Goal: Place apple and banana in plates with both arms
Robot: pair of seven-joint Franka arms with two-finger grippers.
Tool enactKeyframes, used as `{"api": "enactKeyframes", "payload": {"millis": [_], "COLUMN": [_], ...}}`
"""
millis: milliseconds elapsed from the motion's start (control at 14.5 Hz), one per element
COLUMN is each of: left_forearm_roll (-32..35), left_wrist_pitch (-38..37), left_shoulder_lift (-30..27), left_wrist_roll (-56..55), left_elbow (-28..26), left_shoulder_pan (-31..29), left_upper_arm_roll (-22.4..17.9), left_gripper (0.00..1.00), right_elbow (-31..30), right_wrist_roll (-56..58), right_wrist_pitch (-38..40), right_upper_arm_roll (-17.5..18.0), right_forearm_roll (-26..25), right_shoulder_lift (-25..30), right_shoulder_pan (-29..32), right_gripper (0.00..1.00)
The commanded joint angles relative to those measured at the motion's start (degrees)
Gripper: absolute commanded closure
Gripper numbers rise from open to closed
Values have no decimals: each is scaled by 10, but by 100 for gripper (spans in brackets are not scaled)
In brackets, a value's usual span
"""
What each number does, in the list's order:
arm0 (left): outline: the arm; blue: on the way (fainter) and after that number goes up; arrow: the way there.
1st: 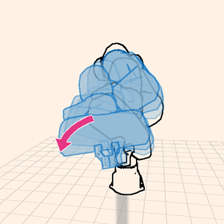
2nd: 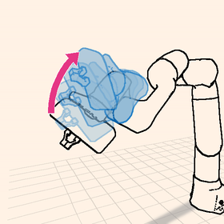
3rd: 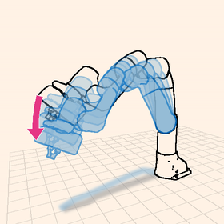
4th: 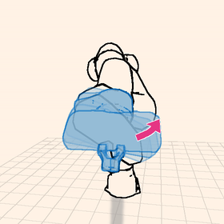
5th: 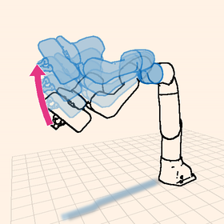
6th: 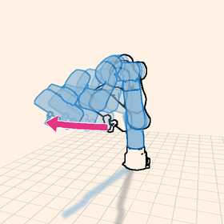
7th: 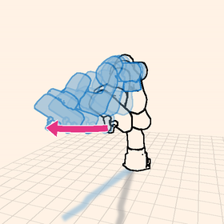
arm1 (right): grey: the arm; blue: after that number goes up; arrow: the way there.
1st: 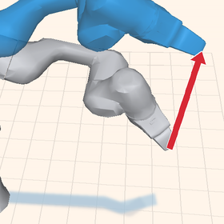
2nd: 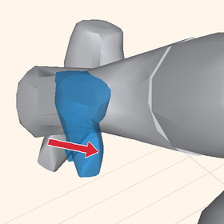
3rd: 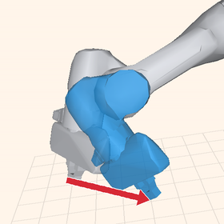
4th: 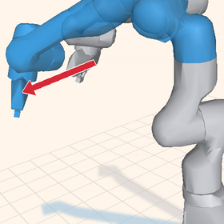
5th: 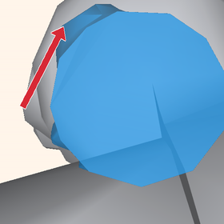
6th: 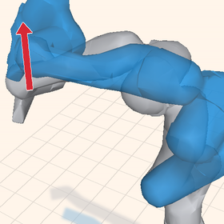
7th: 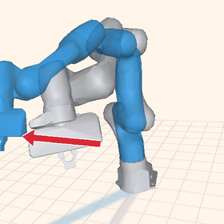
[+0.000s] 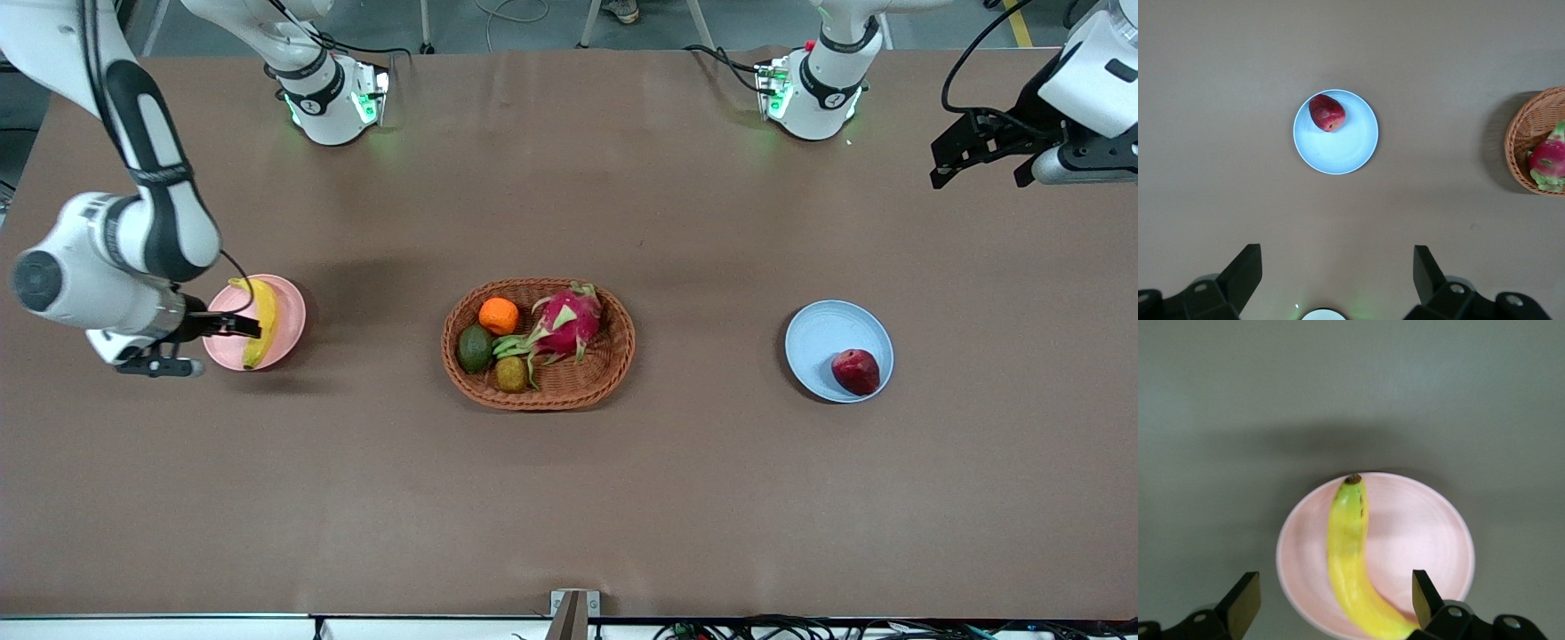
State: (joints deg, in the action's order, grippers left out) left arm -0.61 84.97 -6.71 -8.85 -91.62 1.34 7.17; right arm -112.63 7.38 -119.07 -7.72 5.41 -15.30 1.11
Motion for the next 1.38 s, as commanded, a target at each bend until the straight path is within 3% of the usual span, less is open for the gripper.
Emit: {"api": "enactKeyframes", "payload": {"millis": [0,208,484,899,1176,1314], "left_forearm_roll": [16,17,17,17,17,16], "left_wrist_pitch": [-2,-2,-2,-2,-2,-5], "left_shoulder_lift": [-8,-8,-5,2,2,1], "left_wrist_roll": [11,11,10,11,10,13], "left_elbow": [-6,-6,-5,14,11,9], "left_shoulder_pan": [0,-1,-1,-1,0,-1], "left_upper_arm_roll": [-1,-1,1,-2,-1,-1], "left_gripper": [0,0,0,0,0,0], "right_elbow": [159,286,357,354,271,265], "right_wrist_roll": [-43,-67,-62,-66,-59,-61], "right_wrist_pitch": [168,280,326,312,263,262], "right_upper_arm_roll": [7,8,9,11,51,52], "right_forearm_roll": [-5,-10,-32,-28,-45,-61], "right_shoulder_lift": [19,20,31,64,128,135], "right_shoulder_pan": [12,7,7,7,33,28], "right_gripper": [0,0,0,0,0,0]}}
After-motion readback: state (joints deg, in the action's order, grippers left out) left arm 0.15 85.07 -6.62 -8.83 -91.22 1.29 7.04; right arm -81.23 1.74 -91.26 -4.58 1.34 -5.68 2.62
